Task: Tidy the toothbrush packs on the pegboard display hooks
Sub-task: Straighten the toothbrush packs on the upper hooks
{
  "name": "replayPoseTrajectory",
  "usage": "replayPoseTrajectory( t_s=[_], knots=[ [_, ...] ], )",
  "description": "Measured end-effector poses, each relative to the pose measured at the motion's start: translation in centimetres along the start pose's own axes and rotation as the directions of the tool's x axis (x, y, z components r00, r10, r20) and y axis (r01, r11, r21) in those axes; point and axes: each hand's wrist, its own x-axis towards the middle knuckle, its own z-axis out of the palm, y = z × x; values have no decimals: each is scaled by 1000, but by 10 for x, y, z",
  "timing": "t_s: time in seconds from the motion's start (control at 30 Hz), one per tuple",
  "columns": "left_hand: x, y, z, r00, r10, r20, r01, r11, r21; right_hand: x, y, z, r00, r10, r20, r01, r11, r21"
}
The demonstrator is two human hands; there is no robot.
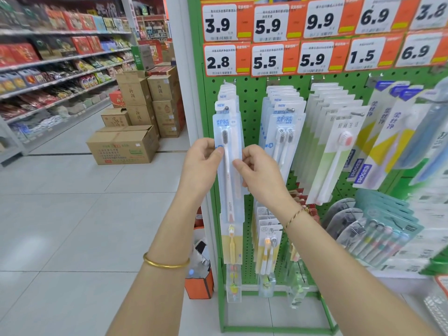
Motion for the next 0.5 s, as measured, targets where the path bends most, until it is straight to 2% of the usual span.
replayPoseTrajectory(
  t_s=[0.13, 0.33, 0.5],
  knots=[
    [6, -3, 2, 999, -41, -32, 42, 999, 32, 1, -9, -8, 997, -69, -29, 61, 973, -225],
    [17, -4, -1, 998, -62, -19, 64, 993, 96, 32, -51, -31, 939, -299, -171, 189, 862, -470],
    [16, -2, -2, 995, -61, -74, 69, 990, 120, 79, -72, -37, 926, -348, -147, 185, 757, -627]
  ],
)
